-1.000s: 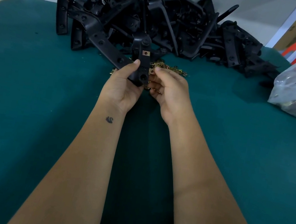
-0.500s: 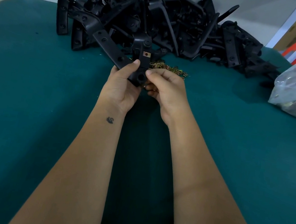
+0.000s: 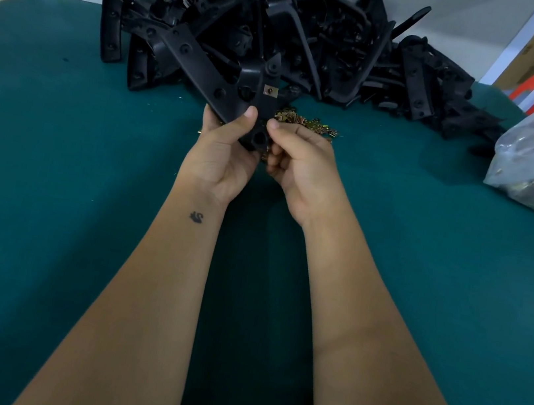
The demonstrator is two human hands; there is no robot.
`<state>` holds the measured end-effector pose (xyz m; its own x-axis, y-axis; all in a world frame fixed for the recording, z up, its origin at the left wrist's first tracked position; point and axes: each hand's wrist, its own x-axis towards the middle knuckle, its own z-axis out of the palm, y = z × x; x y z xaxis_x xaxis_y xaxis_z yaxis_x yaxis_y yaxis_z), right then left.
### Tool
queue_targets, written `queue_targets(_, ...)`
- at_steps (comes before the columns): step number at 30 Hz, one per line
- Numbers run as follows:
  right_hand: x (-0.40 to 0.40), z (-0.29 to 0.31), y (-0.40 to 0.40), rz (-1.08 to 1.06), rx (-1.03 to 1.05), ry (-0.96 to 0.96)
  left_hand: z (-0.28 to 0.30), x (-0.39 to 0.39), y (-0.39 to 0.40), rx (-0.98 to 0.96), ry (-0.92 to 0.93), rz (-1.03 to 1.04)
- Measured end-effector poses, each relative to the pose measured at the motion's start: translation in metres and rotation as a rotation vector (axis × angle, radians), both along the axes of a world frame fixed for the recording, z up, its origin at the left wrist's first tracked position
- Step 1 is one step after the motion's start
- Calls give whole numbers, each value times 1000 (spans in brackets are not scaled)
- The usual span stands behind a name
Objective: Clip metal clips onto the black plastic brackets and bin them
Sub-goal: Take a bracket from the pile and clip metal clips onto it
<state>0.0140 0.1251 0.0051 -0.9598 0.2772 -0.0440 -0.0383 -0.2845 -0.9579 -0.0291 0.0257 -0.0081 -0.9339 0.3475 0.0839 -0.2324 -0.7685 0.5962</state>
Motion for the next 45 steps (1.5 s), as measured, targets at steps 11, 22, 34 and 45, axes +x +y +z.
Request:
queue_targets(11, 4, -7, 9, 180, -140, 4, 0, 0, -10, -11, -163, -186)
queue_targets(22, 1, -5, -1, 39, 55, 33, -2, 3, -1, 25, -186, -80)
queue_targets(34, 3, -9, -22, -332, 867, 232, -4, 3, -1, 318, -213, -51)
queue_targets(45, 7, -5, -20, -457, 1118, 323, -3, 5, -1, 304, -197, -87)
